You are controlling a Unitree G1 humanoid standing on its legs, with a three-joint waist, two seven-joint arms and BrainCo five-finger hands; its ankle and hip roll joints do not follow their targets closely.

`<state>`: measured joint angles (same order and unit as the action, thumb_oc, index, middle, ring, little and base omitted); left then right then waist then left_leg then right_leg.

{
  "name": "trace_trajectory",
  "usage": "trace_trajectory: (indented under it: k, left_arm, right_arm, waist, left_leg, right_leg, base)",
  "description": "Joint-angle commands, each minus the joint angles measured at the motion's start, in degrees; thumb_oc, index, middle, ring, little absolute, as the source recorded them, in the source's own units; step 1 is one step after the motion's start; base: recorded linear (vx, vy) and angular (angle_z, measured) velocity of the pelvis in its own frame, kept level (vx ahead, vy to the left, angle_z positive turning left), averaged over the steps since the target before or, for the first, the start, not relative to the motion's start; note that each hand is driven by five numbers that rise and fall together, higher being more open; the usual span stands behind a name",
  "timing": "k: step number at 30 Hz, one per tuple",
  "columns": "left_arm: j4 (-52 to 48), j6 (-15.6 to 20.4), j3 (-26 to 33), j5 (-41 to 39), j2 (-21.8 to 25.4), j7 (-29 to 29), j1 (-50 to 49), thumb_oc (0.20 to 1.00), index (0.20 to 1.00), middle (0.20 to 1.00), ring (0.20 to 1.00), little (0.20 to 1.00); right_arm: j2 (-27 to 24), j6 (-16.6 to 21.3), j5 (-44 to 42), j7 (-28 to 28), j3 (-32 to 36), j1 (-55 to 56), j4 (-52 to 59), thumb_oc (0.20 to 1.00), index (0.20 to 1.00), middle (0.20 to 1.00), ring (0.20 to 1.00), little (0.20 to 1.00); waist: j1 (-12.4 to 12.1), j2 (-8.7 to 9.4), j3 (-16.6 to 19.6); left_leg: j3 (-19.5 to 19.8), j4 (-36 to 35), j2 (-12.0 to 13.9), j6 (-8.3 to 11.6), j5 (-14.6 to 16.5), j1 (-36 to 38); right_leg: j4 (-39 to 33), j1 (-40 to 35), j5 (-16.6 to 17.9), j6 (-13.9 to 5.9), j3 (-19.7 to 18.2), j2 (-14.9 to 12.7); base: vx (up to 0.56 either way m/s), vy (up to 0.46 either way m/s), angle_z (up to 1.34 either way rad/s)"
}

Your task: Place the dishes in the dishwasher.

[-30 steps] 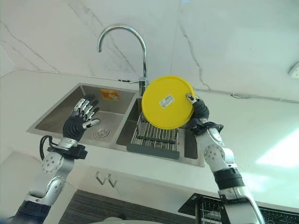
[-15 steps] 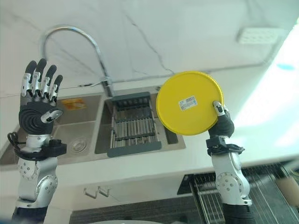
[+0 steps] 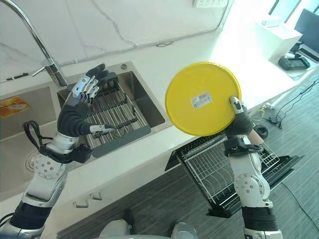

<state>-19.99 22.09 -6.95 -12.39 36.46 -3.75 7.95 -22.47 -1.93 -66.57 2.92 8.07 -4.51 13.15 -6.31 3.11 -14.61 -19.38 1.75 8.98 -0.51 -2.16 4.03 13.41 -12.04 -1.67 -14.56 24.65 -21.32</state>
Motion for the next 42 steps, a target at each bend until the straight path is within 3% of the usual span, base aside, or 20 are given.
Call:
trace_trajectory:
  k: [1, 2, 4, 6, 9, 11, 14, 15, 16, 19, 23, 25, 26, 27, 29, 32, 34, 36, 37, 42]
  left_arm:
    - [-4.79, 0.76, 1.82, 0.61, 2.25, -1.16, -1.04, 1.000, 1.000, 1.000, 1.000, 1.000]
    - [-4.92, 0.24, 0.38, 2.05, 2.33, 0.34, 0.33, 1.000, 1.000, 1.000, 1.000, 1.000]
    - [-4.80, -0.24, -0.53, 3.18, 2.25, 1.38, 1.61, 1.000, 1.000, 1.000, 1.000, 1.000]
    - [-4.64, -1.35, -1.39, 4.13, 1.40, 1.27, 3.86, 1.000, 1.000, 1.000, 1.000, 1.000]
    - [-5.29, -2.35, -1.32, 5.48, -0.34, 3.37, 3.13, 1.000, 1.000, 1.000, 1.000, 1.000]
    - [-4.76, -4.02, -1.22, 4.76, -2.65, 4.58, 1.27, 1.000, 1.000, 1.000, 1.000, 1.000]
    - [-3.47, -3.43, -1.32, 2.77, -4.80, 3.42, -0.80, 1.000, 1.000, 1.000, 1.000, 1.000]
    - [-2.91, -1.01, -0.65, 3.42, -4.32, 3.52, -4.94, 1.000, 1.000, 1.000, 1.000, 1.000]
    - [-2.79, -0.86, 0.06, 2.71, -4.22, 2.55, -6.54, 1.000, 1.000, 1.000, 1.000, 1.000]
    - [-1.90, -1.53, -0.05, 2.55, -4.31, -0.76, -7.06, 1.000, 1.000, 1.000, 1.000, 1.000]
    - [-0.78, -3.75, -1.97, 5.81, -4.45, 1.14, -8.06, 1.000, 1.000, 1.000, 1.000, 1.000]
    - [0.42, -4.54, -2.63, 5.10, -3.70, -0.07, -7.88, 1.000, 1.000, 1.000, 1.000, 1.000]
    - [0.93, -4.40, -2.76, 4.75, -3.44, -0.90, -8.06, 1.000, 1.000, 1.000, 1.000, 1.000]
    - [2.24, -4.37, -3.03, 3.93, -3.09, -2.52, -8.34, 1.000, 1.000, 1.000, 1.000, 1.000]
    - [3.46, -5.18, -3.29, 3.44, -3.17, -3.40, -8.70, 1.000, 1.000, 1.000, 1.000, 1.000]
    - [5.13, -7.56, -2.46, 2.27, -2.67, -4.06, -9.40, 1.000, 1.000, 1.000, 1.000, 1.000]
    - [7.29, -8.01, -2.73, 5.03, -1.97, -3.86, -9.77, 1.000, 1.000, 1.000, 1.000, 1.000]
    - [9.10, -8.68, -3.19, 7.01, -1.27, -3.61, -11.34, 1.000, 1.000, 1.000, 1.000, 1.000]
    - [9.40, -7.83, -2.37, 8.30, -0.65, -2.44, -13.96, 1.000, 1.000, 1.000, 1.000, 1.000]
    - [13.66, -4.63, -1.63, -0.04, -2.22, -3.23, -19.60, 1.000, 1.000, 1.000, 1.000, 1.000]
  right_arm:
    - [-0.32, 3.43, -3.30, -0.86, 4.88, 0.03, 7.68, 0.200, 0.200, 0.200, 0.200, 0.200]
    - [0.03, 3.84, -2.45, -0.84, 4.05, 0.04, 8.27, 0.200, 0.200, 0.200, 0.200, 0.200]
    - [0.25, 4.66, -2.25, -0.99, 3.74, -0.19, 8.21, 0.200, 0.200, 0.200, 0.200, 0.200]
    - [0.05, 6.17, -3.22, -2.22, 4.66, 1.17, 8.28, 0.200, 0.200, 0.200, 0.200, 0.200]
    - [-1.03, 6.27, -2.01, -1.59, 4.00, -1.26, 7.87, 0.200, 0.200, 0.200, 0.200, 0.200]
    - [-1.98, 5.00, 0.36, 0.93, 3.30, -4.06, 7.21, 0.200, 0.200, 0.200, 0.200, 0.200]
    - [-3.40, 5.78, 2.08, 1.75, 3.71, -3.72, 8.29, 0.200, 0.200, 0.200, 0.200, 0.200]
    - [-4.60, 7.62, 2.75, -0.77, 2.83, -3.63, 8.85, 0.200, 0.200, 0.200, 0.200, 0.200]
    - [-4.57, 9.32, 5.12, -1.27, 1.74, -4.16, 8.29, 0.200, 0.200, 0.200, 0.200, 0.200]
    - [-3.14, 11.53, 10.54, 0.60, 0.50, -4.37, 8.33, 0.200, 0.200, 0.200, 0.200, 0.200]
    - [-3.13, 12.36, 14.71, -0.15, -1.37, -4.39, 8.55, 0.200, 0.200, 0.200, 0.200, 0.200]
    - [-3.30, 12.77, 15.53, -0.66, -0.63, -3.71, 8.69, 0.200, 0.200, 0.200, 0.200, 0.200]
    - [-3.32, 13.29, 16.09, -0.71, -0.28, -3.39, 8.76, 0.200, 0.200, 0.200, 0.200, 0.200]
    - [-3.06, 14.53, 17.43, -1.35, 0.46, -3.05, 8.69, 0.200, 0.200, 0.200, 0.200, 0.200]
    - [-2.46, 14.78, 19.93, -1.85, 0.71, -2.94, 8.87, 0.200, 0.200, 0.200, 0.200, 0.200]
    - [-2.66, 15.41, 22.57, -2.27, 0.56, -3.07, 8.36, 0.200, 0.200, 0.200, 0.200, 0.200]
    - [-3.38, 15.50, 22.38, -3.25, 0.86, -2.38, 8.14, 0.200, 0.200, 0.200, 0.200, 0.200]
    - [-4.09, 14.87, 22.13, -3.59, 1.93, -0.83, 9.17, 0.200, 0.200, 0.200, 0.200, 0.200]
    - [-4.81, 14.15, 22.88, -4.02, 2.79, -0.01, 9.63, 0.200, 0.200, 0.200, 0.200, 0.200]
    - [-7.96, 12.59, 25.69, -3.64, 2.77, -1.47, 8.22, 0.200, 0.200, 0.200, 0.200, 0.200]
  waist:
    - [2.10, 2.24, 6.02]
    - [2.72, 2.19, 5.92]
    - [3.55, 1.81, 5.77]
    - [4.69, 1.63, 5.24]
    - [4.84, 0.88, 5.24]
    - [4.85, -0.21, 5.30]
    - [5.35, -0.43, 5.17]
    - [4.52, -0.21, 4.61]
    - [2.96, -0.51, 4.54]
    - [2.39, -0.97, 4.77]
    - [1.18, -0.90, 5.72]
    - [0.81, -0.28, 5.72]
    - [0.72, -0.19, 5.48]
    - [0.41, -0.87, 4.75]
    - [0.58, -1.30, 4.20]
    - [0.79, -0.71, 4.17]
    - [1.99, -0.13, 4.31]
    - [3.97, 0.38, 4.53]
    - [3.95, 0.34, 4.98]
    - [2.26, 0.58, 6.30]
  left_leg:
    - [4.76, -4.07, -3.16, 0.87, 4.26, 1.71]
    - [3.74, -4.49, -0.90, 2.66, 3.42, 2.35]
    - [4.04, -4.54, 1.33, 3.99, 2.89, 2.67]
    - [7.70, -1.13, 6.00, 6.47, 2.15, -0.60]
    - [8.42, -3.00, 9.99, 9.22, -1.59, -1.24]
    - [7.98, -4.97, 12.36, 11.26, -5.34, -2.05]
    - [2.89, -2.17, 11.92, 10.99, -5.94, -5.18]
    - [5.65, 6.47, 4.51, 7.76, 1.92, -6.20]
    - [5.23, 7.62, -1.02, 5.82, 4.84, -6.39]
    - [0.79, 3.01, -1.28, 5.11, 3.68, -3.08]
    - [5.64, -1.75, -3.97, 3.19, 3.52, 0.25]
    - [7.15, -3.70, -5.05, 1.89, 3.70, 1.47]
    - [7.71, -4.08, -5.30, 1.22, 3.73, 1.79]
    - [9.36, -3.79, -5.23, -0.26, 4.28, 1.76]
    - [11.10, -3.43, -5.34, -1.11, 4.94, 1.65]
    - [12.10, -3.95, -5.76, -0.57, 5.12, 2.32]
    - [13.02, -3.67, -5.38, 0.61, 5.97, 2.75]
    - [15.38, -3.26, -4.98, 1.20, 6.60, 2.96]
    - [16.88, -3.08, -3.71, 1.66, 6.70, 2.99]
    - [14.78, -3.75, 0.89, 4.48, 4.62, 2.91]
  right_leg:
    - [-7.91, 0.61, 9.87, 2.27, -2.32, 1.17]
    - [-11.17, 1.20, 12.75, 1.06, -1.49, -1.13]
    - [-13.36, 2.20, 13.20, 0.77, -2.77, -1.56]
    - [-13.53, 3.55, 8.16, 1.28, -6.81, 0.61]
    - [-17.55, 3.54, 6.44, 1.54, -6.67, 4.52]
    - [-18.09, 3.81, 4.50, 3.85, -7.75, 7.95]
    - [-18.41, 2.90, 3.43, 5.77, -5.21, 9.60]
    - [-18.24, 3.07, 2.84, 6.99, -5.52, 10.15]
    - [-18.23, 3.23, 3.28, 6.99, -4.12, 10.55]
    - [-17.35, 2.30, 2.84, 6.99, -0.70, 11.19]
    - [-13.69, 2.55, 1.43, 6.64, -2.36, 10.87]
    - [-6.89, 3.60, 2.84, 5.63, -1.92, 8.92]
    - [-2.70, 4.92, 4.29, 5.39, -1.70, 7.88]
    - [9.26, 8.86, 5.82, 5.49, -1.72, 5.63]
    - [15.01, 11.96, 5.28, 6.36, -4.40, 5.52]
    - [5.48, 12.07, 5.53, 6.61, -5.41, 5.77]
    - [-8.14, 11.02, 6.70, 5.74, -8.25, 6.37]
    - [-12.88, 11.08, 11.46, 4.37, -15.17, 5.59]
    - [-12.91, 10.18, 9.02, 3.94, -16.06, 6.29]
    - [-15.47, 7.78, 5.97, 4.02, -12.28, 8.47]
  base:
    - [-0.14, -0.747, -1.00]
    - [-0.10, -0.678, -0.80]
    - [-0.11, -0.717, -0.46]
    - [-0.21, -0.964, -0.08]
    - [-0.17, -0.635, 0.44]
    - [-0.12, -0.448, 0.10]
    - [-0.14, -0.264, 0.46]
    - [-0.21, -0.289, 0.31]
    - [-0.11, -0.159, 0.27]
    - [0.07, 0.091, 0.34]
    - [0.12, 0.281, 0.31]
    - [0.12, 0.282, -0.11]
    - [0.12, 0.331, 0.21]
    - [0.10, 0.276, 0.40]
    - [0.14, 0.153, 0.41]
    - [0.21, -0.156, 0.45]
    - [0.27, -0.312, 0.40]
    - [0.34, -0.424, 0.50]
    - [0.31, -0.449, 1.08]
    - [0.15, -0.369, 0.42]
